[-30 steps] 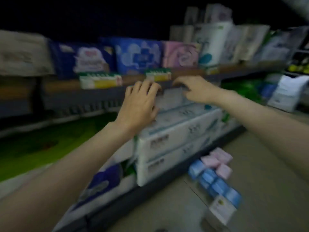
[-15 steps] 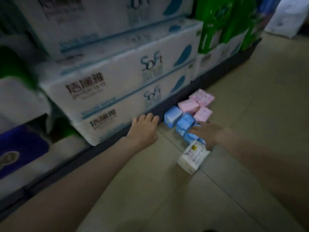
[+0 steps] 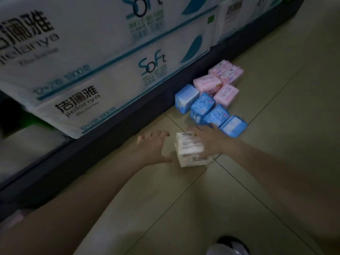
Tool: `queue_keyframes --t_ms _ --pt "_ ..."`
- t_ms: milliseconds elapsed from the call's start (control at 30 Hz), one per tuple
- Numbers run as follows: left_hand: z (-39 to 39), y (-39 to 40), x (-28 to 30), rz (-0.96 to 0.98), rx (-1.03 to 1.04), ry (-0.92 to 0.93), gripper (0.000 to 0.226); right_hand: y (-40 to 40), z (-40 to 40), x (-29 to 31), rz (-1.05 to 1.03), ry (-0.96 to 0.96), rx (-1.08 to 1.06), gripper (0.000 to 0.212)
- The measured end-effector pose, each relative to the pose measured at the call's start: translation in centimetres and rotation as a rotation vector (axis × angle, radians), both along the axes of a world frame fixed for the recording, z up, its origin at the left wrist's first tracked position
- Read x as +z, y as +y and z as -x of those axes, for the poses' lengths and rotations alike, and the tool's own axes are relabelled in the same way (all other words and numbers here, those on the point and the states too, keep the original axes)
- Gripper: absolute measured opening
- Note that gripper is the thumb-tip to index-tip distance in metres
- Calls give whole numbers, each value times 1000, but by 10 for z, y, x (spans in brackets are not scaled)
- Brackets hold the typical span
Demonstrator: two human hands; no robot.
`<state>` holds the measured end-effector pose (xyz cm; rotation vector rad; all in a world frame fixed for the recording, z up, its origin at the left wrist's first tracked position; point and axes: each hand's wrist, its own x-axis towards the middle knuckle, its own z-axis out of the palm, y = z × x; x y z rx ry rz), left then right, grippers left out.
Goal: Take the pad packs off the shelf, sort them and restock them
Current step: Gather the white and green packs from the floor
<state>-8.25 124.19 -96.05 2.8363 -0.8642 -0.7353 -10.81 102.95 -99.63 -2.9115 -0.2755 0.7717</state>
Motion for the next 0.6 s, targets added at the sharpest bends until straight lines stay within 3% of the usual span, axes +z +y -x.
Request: queue_keyframes --t_ms 133,267,500,600 --pt "-14 -1 24 -81 -11 49 110 31 -18 49 -414 6 -139 105" --pt "-41 33 84 -3 38 -30 116 54 -34 134 -468 -89 -86 97" --pt "-40 154 313 327 69 -225 80 147 -49 345 -620 -420 203 79" --pt "-16 225 415 505 125 -457 82 202 -49 433 -777 -607 344 74"
